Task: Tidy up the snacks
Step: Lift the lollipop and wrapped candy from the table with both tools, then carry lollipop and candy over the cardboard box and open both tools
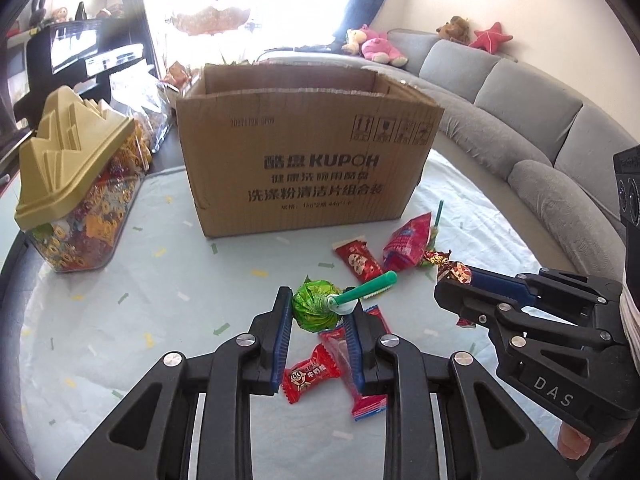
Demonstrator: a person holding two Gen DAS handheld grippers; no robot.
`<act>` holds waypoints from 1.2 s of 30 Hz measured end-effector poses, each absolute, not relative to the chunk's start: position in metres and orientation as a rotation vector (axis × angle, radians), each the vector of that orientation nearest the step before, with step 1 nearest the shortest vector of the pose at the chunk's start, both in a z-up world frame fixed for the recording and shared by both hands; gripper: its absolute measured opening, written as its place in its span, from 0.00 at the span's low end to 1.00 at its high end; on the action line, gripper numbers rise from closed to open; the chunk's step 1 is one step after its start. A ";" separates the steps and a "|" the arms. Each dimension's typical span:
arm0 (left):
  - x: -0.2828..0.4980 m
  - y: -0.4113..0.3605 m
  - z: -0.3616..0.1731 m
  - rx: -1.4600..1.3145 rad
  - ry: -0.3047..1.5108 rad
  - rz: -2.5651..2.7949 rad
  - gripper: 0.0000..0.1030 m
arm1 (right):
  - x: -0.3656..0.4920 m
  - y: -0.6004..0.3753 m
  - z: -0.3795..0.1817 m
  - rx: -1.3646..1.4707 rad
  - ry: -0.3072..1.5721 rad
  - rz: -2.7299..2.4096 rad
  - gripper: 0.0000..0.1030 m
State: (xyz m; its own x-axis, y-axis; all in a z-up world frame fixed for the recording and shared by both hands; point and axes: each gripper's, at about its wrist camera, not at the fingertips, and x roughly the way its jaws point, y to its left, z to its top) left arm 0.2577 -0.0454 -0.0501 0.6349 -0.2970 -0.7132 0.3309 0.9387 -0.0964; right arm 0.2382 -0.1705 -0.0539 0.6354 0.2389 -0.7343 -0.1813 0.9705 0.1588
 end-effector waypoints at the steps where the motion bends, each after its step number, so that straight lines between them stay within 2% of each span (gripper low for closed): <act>1: 0.257 -0.045 -0.046 0.046 0.797 -0.358 0.25 | 0.237 -0.171 -0.050 0.070 0.839 0.239 0.19; 15: 0.251 -0.043 0.013 0.068 0.646 -0.342 0.25 | 0.236 -0.175 0.003 0.067 0.707 0.231 0.19; 36: 0.288 -0.043 0.087 0.074 0.478 -0.294 0.25 | 0.277 -0.182 0.073 0.072 0.557 0.225 0.19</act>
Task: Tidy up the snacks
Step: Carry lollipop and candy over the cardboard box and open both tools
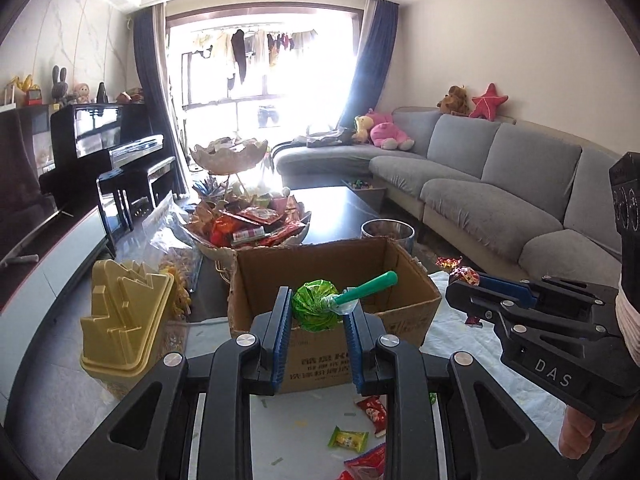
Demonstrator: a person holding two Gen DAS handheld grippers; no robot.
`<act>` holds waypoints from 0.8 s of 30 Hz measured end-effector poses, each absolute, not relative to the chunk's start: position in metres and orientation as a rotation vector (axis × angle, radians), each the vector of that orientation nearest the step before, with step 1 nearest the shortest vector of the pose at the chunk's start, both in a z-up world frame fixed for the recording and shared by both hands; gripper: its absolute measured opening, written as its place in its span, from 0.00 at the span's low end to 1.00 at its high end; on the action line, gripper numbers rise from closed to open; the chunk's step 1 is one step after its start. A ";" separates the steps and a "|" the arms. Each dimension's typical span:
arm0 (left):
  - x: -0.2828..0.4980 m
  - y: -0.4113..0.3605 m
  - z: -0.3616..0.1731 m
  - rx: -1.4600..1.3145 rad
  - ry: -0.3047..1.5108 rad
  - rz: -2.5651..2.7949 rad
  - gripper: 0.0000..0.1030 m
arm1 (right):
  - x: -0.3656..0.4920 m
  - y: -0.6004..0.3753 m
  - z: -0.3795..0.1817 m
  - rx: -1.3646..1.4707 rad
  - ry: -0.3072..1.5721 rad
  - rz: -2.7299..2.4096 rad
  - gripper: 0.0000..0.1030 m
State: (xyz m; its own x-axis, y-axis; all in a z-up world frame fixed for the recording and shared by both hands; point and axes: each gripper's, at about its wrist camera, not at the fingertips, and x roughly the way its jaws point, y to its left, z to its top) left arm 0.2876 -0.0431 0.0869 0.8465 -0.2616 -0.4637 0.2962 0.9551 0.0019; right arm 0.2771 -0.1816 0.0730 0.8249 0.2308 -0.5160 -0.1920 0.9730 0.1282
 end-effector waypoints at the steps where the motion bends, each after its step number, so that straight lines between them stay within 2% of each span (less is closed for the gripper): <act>1: 0.292 -0.043 0.088 0.076 0.478 -0.295 0.25 | 0.280 -0.181 0.074 0.073 0.554 0.224 0.19; 24: 0.385 -0.048 0.060 0.075 0.562 -0.270 0.25 | 0.367 -0.185 0.056 0.073 0.621 0.226 0.19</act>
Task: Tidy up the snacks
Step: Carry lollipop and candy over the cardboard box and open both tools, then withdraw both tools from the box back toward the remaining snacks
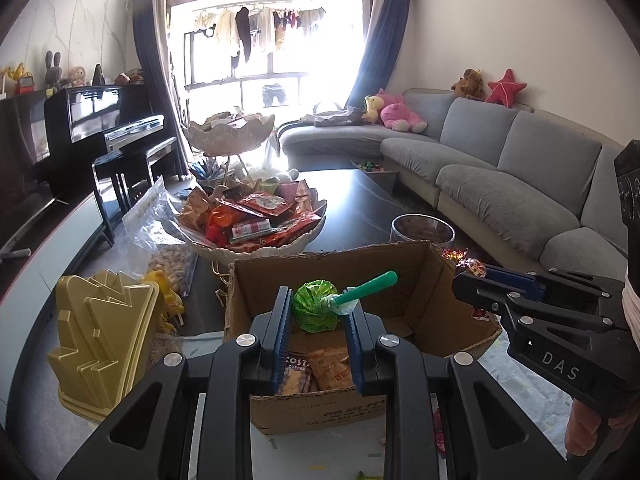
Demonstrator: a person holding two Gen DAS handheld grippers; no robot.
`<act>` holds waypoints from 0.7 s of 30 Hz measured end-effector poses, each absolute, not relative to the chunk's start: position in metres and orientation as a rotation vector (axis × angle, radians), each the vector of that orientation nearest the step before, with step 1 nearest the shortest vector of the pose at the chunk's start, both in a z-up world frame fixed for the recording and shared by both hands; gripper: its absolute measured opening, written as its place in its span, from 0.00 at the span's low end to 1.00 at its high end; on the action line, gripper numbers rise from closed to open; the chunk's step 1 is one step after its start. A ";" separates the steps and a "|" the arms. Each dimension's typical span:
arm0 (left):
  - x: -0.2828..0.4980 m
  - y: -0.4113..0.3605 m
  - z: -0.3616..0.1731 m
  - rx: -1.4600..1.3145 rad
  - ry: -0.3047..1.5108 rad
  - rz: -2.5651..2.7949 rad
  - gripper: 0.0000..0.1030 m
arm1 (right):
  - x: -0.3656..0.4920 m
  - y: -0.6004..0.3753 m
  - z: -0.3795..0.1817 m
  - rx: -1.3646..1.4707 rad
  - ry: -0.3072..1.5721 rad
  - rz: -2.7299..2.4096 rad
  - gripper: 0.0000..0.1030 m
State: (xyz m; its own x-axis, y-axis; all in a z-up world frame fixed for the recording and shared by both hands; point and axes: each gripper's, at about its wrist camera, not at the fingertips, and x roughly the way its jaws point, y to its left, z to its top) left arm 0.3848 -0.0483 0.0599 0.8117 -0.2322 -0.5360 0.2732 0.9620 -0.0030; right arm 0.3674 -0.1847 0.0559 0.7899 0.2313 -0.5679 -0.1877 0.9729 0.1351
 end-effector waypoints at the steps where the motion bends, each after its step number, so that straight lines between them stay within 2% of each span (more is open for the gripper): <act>1: 0.388 -0.048 0.058 0.074 0.568 -0.270 0.25 | 0.370 -0.185 0.055 0.073 0.624 0.226 0.19; 4: 0.396 -0.048 0.054 0.075 0.577 -0.255 0.25 | 0.379 -0.183 0.051 0.073 0.631 0.225 0.19; 5: 0.398 -0.047 0.053 0.076 0.577 -0.249 0.29 | 0.381 -0.183 0.050 0.073 0.632 0.224 0.19; 6: 0.399 -0.046 0.052 0.076 0.578 -0.244 0.33 | 0.383 -0.183 0.050 0.074 0.630 0.218 0.19; 7: 0.400 -0.045 0.051 0.073 0.580 -0.241 0.45 | 0.384 -0.183 0.049 0.076 0.627 0.211 0.21; 8: 0.400 -0.044 0.051 0.069 0.579 -0.239 0.52 | 0.386 -0.183 0.048 0.075 0.633 0.206 0.35; 10: 0.397 -0.044 0.052 0.075 0.574 -0.236 0.53 | 0.384 -0.183 0.047 0.077 0.624 0.192 0.49; 17: 0.374 -0.046 0.058 0.094 0.553 -0.218 0.65 | 0.368 -0.183 0.049 0.062 0.605 0.197 0.49; 21: 0.358 -0.046 0.066 0.096 0.534 -0.217 0.69 | 0.354 -0.184 0.055 0.061 0.590 0.206 0.49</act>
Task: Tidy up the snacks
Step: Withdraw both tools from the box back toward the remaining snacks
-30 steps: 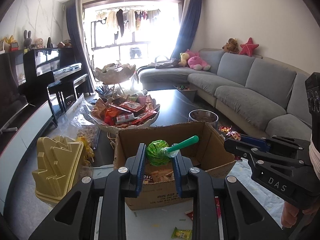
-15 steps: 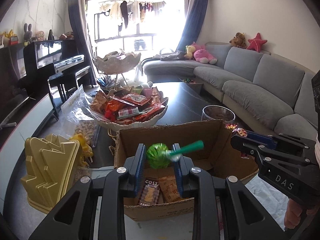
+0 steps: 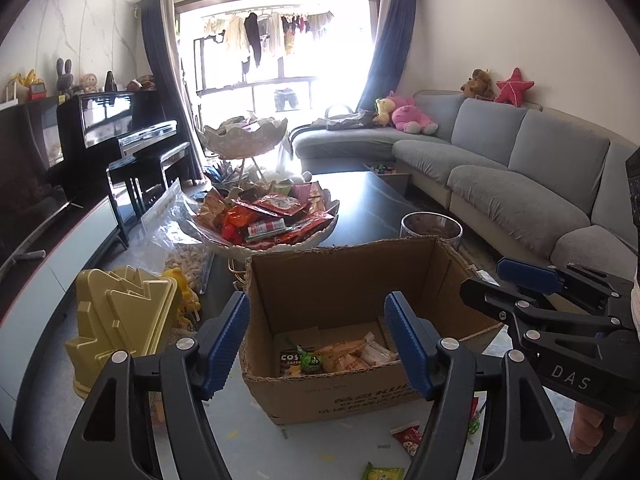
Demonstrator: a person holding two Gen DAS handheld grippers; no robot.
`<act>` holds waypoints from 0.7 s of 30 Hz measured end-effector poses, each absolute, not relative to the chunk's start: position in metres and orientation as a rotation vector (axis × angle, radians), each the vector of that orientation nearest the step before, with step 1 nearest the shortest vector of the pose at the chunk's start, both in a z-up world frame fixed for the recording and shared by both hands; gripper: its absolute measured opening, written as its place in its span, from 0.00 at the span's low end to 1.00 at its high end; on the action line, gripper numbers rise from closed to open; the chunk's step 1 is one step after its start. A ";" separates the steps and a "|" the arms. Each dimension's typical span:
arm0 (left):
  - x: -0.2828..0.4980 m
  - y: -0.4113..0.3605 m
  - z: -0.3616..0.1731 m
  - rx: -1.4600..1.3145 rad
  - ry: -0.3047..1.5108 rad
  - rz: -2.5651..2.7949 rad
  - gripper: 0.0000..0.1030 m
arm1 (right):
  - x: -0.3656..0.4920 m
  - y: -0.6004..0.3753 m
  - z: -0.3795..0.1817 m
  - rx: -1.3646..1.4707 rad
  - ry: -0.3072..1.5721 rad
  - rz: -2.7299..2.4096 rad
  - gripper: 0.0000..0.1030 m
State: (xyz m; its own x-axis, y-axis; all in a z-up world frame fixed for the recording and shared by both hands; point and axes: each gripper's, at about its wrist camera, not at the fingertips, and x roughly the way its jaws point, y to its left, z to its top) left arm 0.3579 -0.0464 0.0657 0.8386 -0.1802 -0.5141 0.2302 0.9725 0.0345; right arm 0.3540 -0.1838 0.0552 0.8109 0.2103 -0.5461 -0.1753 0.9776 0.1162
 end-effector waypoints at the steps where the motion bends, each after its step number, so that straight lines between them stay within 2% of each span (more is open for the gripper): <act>1: 0.354 -0.046 0.067 0.096 0.531 -0.218 0.70 | 0.350 -0.184 0.057 0.060 0.588 0.208 0.49; 21: 0.289 -0.054 0.067 0.100 0.530 -0.253 0.73 | 0.285 -0.188 0.056 0.051 0.572 0.217 0.49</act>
State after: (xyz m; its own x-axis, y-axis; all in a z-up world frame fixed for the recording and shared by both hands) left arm 0.2894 -0.0539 0.0672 0.8324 -0.2129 -0.5116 0.2642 0.9640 0.0288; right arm 0.2846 -0.1881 0.0562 0.8188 0.2180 -0.5310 -0.1899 0.9759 0.1078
